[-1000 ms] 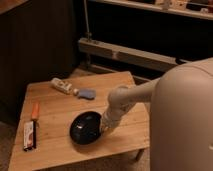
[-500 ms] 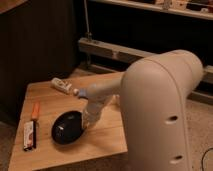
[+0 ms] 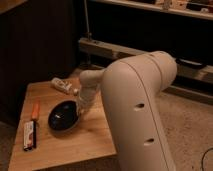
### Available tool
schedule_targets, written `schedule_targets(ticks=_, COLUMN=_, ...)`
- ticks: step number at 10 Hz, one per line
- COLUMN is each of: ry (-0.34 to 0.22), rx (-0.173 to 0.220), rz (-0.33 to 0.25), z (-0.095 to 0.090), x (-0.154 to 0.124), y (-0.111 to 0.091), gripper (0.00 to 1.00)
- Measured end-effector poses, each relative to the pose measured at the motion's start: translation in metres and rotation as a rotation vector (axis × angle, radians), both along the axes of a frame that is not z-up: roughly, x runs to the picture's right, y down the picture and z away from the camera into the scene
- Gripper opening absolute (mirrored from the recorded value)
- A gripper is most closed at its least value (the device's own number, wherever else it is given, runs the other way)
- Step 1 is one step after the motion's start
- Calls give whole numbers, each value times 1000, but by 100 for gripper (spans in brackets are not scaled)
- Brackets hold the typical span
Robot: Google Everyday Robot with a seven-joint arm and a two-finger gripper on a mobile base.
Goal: Drag the ceramic bowl in a circle
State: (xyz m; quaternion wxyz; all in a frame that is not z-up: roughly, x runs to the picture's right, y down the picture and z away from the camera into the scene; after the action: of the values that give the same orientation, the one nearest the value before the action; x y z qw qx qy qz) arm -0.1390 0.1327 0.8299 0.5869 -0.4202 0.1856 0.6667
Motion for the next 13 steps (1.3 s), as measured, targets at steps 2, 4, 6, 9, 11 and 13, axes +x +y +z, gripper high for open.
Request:
schedule_targets(ticks=2, ry=32, rx=6, rz=54, z=8, x=30, y=-14, gripper=0)
schedule_targets(ticks=4, ry=77, rx=9, rz=110, z=7, x=70, y=-15, gripper=0)
schedule_targets(ticks=6, ry=129, rx=4, rz=164, z=1, x=113, y=-4, gripper=0)
schedule_targets(ticks=9, ry=202, rx=-4, rz=245, z=-18, x=171, y=23, gripper=0)
schedule_targets(ticks=11, ry=201, rx=-19, rz=246, z=-35, x=172, y=46, gripper=0)
schedule_targets(ticks=13, ry=184, rx=-36, rz=224, z=-50, x=155, y=70, gripper=0)
